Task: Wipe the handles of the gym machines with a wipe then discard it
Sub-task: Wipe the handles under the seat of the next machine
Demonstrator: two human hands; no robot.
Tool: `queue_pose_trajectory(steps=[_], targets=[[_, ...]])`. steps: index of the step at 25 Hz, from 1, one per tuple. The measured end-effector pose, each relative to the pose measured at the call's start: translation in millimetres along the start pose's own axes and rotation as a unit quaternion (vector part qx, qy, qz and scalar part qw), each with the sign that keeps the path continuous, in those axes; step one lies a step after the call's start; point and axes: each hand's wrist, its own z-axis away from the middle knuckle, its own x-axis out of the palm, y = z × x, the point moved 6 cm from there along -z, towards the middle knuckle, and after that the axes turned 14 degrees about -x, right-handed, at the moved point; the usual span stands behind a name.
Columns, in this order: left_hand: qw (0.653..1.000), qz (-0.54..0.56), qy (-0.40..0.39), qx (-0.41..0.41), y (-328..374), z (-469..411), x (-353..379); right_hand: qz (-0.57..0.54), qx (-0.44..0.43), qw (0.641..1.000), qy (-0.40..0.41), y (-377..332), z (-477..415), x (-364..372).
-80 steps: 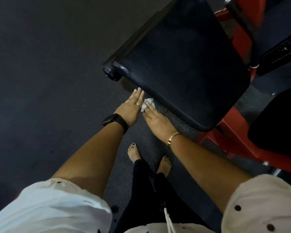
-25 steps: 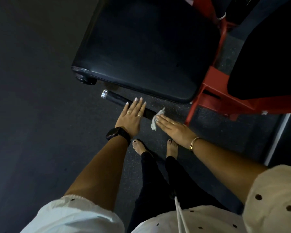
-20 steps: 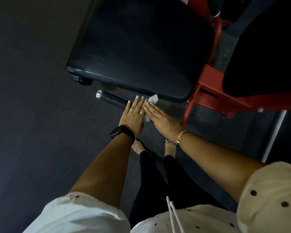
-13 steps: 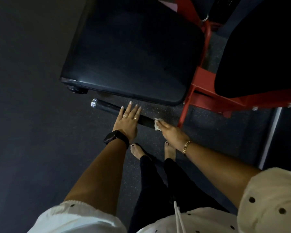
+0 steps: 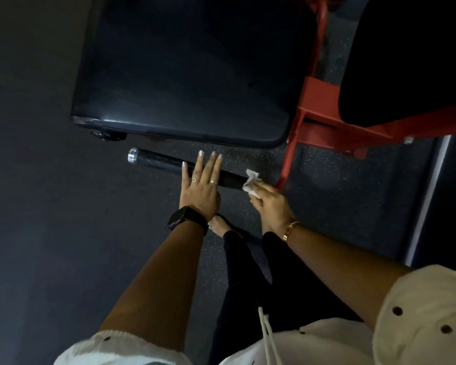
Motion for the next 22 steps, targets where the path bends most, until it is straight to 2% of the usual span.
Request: queue_pose_trajectory(steps=[2,5,8,10,13,15,16,18,22], targets=[[1.0,0.007,0.009,0.012,8,2,-1,-0.033,0.102,0.993,0.042,11,5,-4],[1.0,0.003,0.004,0.028,24,-1,-3,-0.052,0.068,0.992,0.093,-18,-18,3],[0.999,0.006,-0.004,0.044,32,-3,-1,-0.015,0.019,1.0,0.019,-33,-22,18],[0.999,0.012,-0.013,0.047,31,-3,-2,0.027,0.032,0.998,-0.037,-13,-11,16],[0.998,0.01,-0.006,0.057,28,-2,-3,0.046,0.18,0.981,-0.054,24,14,7],[0.998,0.02,-0.008,0.056,28,-4,-3,-0.033,0.245,0.969,0.007,21,7,7],[0.998,0.02,-0.007,0.054,28,-4,-3,-0.085,0.249,0.964,0.036,9,-3,11],[0.999,0.02,-0.001,0.05,29,-4,-2,-0.113,0.208,0.969,0.068,-23,-26,16],[0.999,0.025,-0.004,0.04,22,-7,-1,-0.097,0.09,0.991,0.034,-44,-37,14]])
